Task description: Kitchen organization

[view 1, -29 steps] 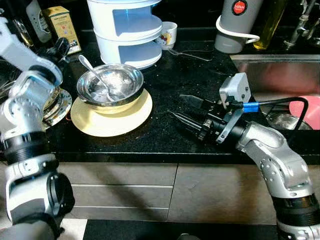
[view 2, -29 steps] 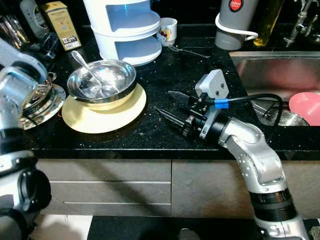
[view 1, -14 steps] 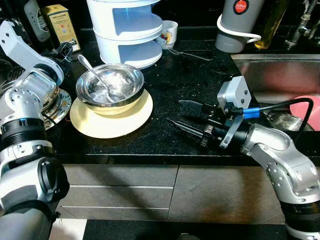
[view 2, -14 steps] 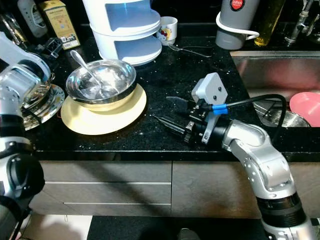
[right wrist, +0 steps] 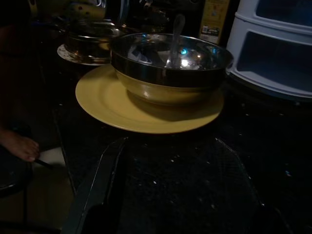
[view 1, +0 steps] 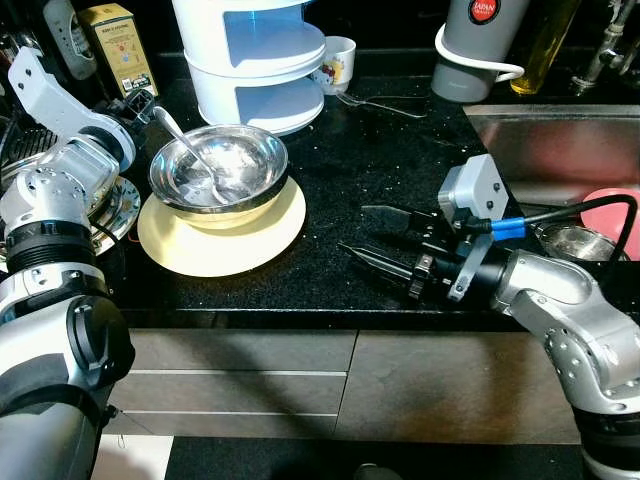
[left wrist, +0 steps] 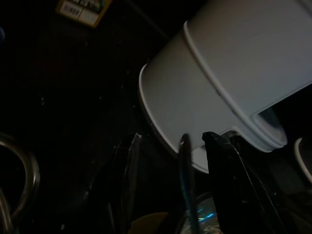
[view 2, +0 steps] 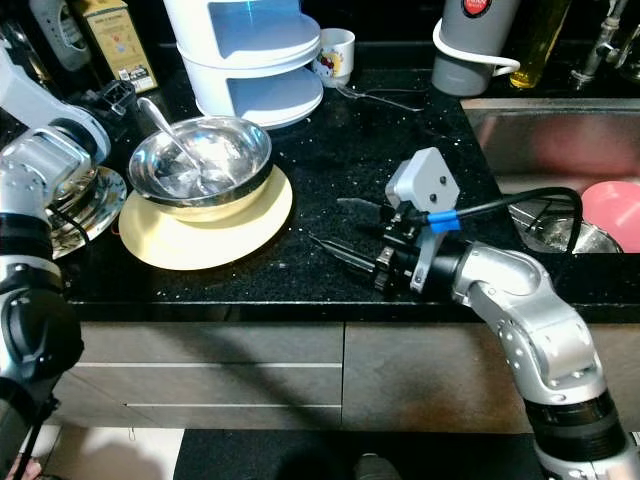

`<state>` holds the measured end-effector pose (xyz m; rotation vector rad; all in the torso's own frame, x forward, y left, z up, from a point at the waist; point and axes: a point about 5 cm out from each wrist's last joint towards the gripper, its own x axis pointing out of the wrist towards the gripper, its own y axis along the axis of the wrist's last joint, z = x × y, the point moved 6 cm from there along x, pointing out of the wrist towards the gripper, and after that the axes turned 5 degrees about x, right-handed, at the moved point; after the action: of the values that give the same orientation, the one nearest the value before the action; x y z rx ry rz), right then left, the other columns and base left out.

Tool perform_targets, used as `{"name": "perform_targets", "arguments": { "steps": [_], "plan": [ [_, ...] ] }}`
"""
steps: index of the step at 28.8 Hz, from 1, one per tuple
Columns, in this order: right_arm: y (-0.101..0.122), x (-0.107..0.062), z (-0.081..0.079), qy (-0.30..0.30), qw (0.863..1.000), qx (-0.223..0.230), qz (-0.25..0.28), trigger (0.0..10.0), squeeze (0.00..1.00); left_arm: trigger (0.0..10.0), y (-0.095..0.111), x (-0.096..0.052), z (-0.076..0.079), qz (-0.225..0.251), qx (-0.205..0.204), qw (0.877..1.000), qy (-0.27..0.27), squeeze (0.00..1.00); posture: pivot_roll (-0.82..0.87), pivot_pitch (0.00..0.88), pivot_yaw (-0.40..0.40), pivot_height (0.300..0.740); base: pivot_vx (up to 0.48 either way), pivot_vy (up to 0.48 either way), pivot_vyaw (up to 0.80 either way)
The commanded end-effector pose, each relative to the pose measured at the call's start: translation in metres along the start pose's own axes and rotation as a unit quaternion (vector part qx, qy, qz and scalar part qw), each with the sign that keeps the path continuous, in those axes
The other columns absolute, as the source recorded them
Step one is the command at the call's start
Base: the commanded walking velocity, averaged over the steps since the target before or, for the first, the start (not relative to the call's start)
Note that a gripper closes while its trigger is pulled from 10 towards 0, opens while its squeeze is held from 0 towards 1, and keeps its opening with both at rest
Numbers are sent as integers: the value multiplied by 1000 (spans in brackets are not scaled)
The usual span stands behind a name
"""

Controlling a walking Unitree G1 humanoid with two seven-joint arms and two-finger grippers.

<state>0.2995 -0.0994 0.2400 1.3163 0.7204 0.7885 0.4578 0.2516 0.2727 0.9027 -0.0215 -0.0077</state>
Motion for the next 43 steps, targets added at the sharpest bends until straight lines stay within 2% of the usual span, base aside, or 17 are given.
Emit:
{"name": "perform_targets", "arguments": {
  "steps": [1, 8, 14, 15, 22, 26, 29, 32, 33, 36, 38, 39, 41, 42, 43],
  "plan": [
    [1, -2, -3, 5, 1000, 3, 0, 10000, 0, 10000, 7, 0, -2, 7, 6, 1000, 5, 0, -168, 110, 28, 740, 0, 0, 0],
    [5, -3, -3, 2, 1000, 1, -1, 10000, 0, 10000, 0, 5, 8, -21, -1, 1000, -12, 0, -173, 112, 28, 740, 0, 0, 0],
    [7, -2, -4, 3, 1000, 3, 2, 10000, 0, 10000, -8, 6, 22, -45, 1, 998, -39, 0, -166, 105, 25, 740, 0, 0, 0],
    [7, -1, -4, 3, 1000, 4, 3, 10000, 0, 0, -9, 6, 25, -49, -1, 998, -44, 0, -162, 100, 25, 740, 0, 0, 0],
    [9, 1, -2, 1, 1000, 2, 7, 10000, 0, 0, -16, 4, 25, -70, -1, 997, -43, 0, -159, 87, 24, 740, 0, 0, 0],
    [12, 2, 1, -4, 1000, -1, 15, 10000, 0, 0, -1, 2, 36, -40, -14, 997, -67, 0, -155, 75, 25, 740, 0, 0, 0],
    [15, 4, 3, -8, 1000, 1, 25, 10000, 0, 0, 29, -5, 63, 21, -21, 992, -122, 0, -149, 71, 26, 740, 0, 0, 0],
    [17, 6, 5, -14, 999, 1, 33, 10000, 0, 0, 53, -15, 90, 71, -29, 981, -178, 0, -140, 67, 31, 740, 0, 0, 0],
    [17, 6, 5, -14, 999, 1, 33, 10000, 0, 0, 53, -15, 90, 71, -29, 981, -178, 0, -140, 67, 31, 740, 0, 0, 0],
    [19, 9, 8, -26, 999, 4, 47, 10000, 0, 0, 69, -34, 118, 116, -38, 963, -240, 0, -128, 61, 39, 740, 0, 0, 0],
    [22, 11, 14, -47, 997, 9, 63, 10000, 0, 0, 70, -46, 131, 134, -36, 951, -274, 0, -126, 58, 40, 740, 0, 0, 0],
    [22, 11, 14, -47, 997, 9, 63, 10000, 0, 0, 70, -46, 131, 134, -36, 951, -274, 0, -126, 58, 40, 740, 0, 0, 0],
    [29, 11, 30, -94, 991, 24, 95, 10000, 0, 0, 66, -60, 141, 156, -14, 941, -300, 0, -120, 53, 44, 740, 0, 0, 0],
    [29, 11, 30, -94, 991, 24, 95, 10000, 0, 0, 66, -60, 141, 156, -14, 941, -300, 0, -120, 53, 44, 740, 0, 0, 0],
    [32, 10, 38, -118, 986, 36, 110, 10000, 0, 0, 62, -67, 146, 164, -15, 934, -317, 0, -111, 46, 48, 740, 0, 0, 0]
  ]
}}
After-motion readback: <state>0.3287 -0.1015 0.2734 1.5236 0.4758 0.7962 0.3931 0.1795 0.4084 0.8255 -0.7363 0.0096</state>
